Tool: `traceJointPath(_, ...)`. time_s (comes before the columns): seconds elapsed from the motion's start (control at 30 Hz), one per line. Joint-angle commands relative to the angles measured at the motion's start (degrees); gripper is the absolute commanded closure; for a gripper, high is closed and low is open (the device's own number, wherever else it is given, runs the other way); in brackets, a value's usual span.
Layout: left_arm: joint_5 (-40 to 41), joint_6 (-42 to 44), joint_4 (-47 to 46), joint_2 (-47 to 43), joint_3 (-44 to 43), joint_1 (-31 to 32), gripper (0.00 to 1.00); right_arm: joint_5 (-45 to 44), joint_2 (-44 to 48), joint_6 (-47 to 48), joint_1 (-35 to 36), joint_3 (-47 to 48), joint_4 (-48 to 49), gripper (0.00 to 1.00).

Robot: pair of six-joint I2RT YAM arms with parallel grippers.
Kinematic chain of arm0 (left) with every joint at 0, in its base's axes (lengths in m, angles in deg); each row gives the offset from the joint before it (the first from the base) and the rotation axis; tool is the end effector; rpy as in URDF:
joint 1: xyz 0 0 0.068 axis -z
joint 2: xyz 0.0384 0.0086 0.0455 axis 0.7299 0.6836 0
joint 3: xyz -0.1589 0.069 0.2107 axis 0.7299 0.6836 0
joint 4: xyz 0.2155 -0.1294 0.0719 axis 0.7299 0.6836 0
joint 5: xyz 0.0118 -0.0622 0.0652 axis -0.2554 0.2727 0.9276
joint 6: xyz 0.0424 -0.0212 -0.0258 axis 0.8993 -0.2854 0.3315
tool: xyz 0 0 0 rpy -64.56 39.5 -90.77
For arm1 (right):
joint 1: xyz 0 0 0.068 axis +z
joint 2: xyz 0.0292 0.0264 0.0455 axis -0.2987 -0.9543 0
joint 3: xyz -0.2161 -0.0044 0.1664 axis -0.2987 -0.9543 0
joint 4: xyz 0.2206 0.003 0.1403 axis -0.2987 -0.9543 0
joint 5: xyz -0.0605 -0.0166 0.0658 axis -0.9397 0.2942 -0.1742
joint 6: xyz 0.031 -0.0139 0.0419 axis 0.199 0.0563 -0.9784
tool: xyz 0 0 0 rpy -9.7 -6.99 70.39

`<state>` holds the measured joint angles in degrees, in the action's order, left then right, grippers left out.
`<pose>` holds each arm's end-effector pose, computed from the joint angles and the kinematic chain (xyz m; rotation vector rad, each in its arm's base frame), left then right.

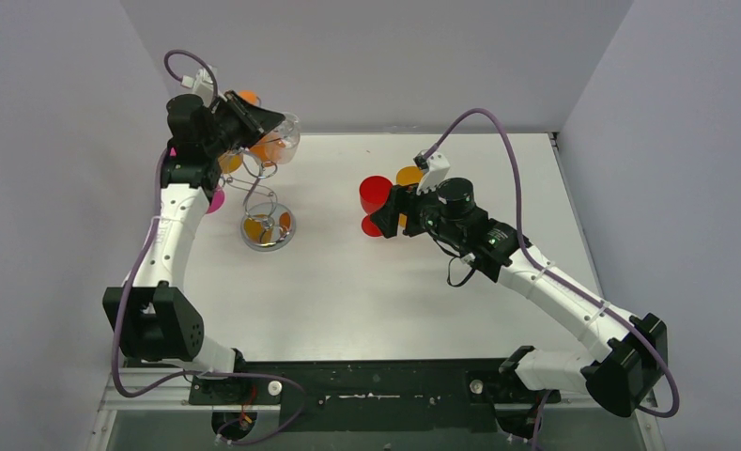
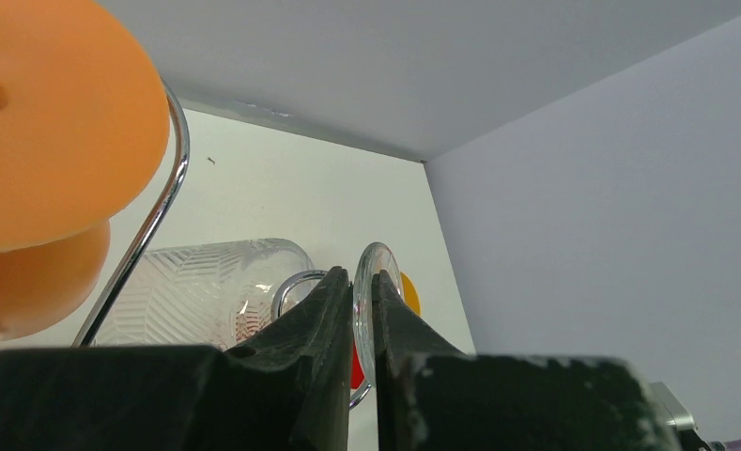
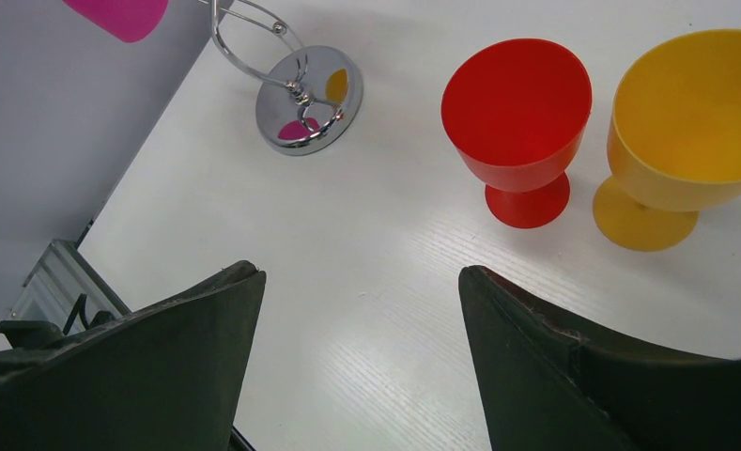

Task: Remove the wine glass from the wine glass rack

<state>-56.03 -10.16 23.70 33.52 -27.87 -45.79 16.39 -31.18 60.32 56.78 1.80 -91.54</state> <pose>0.3554 -0.0237 0.4111 -0.3270 1.7684 -1.0386 0.2157 0.1851 0.3425 -0.3539 2.0140 0.9108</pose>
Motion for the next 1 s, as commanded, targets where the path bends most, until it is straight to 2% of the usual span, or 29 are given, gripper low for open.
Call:
traceJointPath(0.0,-0.1,2.4,2.0,-3.4,-3.1,-0.8,1.00,0.0,-0.4,-0.6,-0.2,0.8,3.0,0.22)
traceJointPath(0.4,3.0,1.4,3.2,-5.6,-2.7,-4.0,1.00,0.4,-0.9,-1.7,-0.2,0.6,3.3,0.22)
traceJointPath(0.73,-4.7,-3.8,-3.4,-5.6,-1.7,-4.0,1.00,0.0,-0.8,-1.5,-0.3,1.1,2.5,0.22)
traceJointPath(0.97,-7.4,-4.4,-3.7,-2.3,-4.0,-4.1,1.00,0.3,-0.8,-1.9,-0.2,1.1,2.7,0.22)
